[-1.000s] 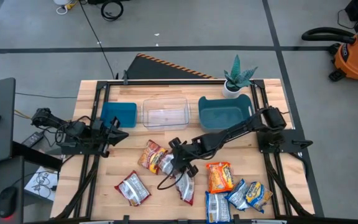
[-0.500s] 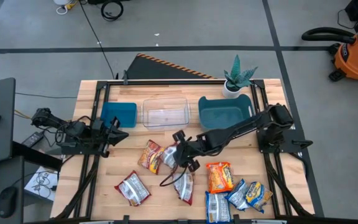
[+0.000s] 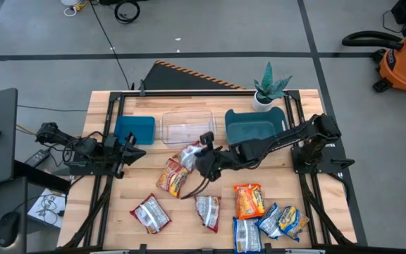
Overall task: Sort Maruchan noodles
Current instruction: Put the red noodle pack into the transparent bin
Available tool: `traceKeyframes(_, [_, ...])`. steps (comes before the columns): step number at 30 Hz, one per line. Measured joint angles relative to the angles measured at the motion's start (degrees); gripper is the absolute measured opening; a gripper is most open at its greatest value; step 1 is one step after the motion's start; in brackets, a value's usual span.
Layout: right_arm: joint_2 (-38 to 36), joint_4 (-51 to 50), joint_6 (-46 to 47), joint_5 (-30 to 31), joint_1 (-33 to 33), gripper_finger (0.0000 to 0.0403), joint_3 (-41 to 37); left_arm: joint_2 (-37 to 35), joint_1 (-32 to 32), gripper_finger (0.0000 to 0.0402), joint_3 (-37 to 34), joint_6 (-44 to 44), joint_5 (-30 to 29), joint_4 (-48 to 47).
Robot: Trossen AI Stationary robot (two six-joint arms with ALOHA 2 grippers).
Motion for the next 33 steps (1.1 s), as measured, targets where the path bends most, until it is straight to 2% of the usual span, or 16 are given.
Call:
traceKeyframes(6, [-2.7,2.6,0.3,-0.1,-5.8,0.0005,0.0,0.0,0.0,0.0023,0.0,0.0,0.0,0.0])
traceKeyframes(18, [-1.7,7.0,7.7,-16.9,-21.1,0.0005,0.0,0.0,0.0,0.0023,0.0,0.0,0.0,0.0])
traceKeyframes(25, [-0.1,5.0,12.2,-24.3,-24.2,0.0012,0.0,0.0,0.0,0.0023,0.0,0.0,0.0,0.1])
traceKeyframes(33, [0.4,0.7,13.6,-24.8,-24.2,0.0059,0.0,0.0,0.0,0.0023,0.0,0.0,0.0,-0.3])
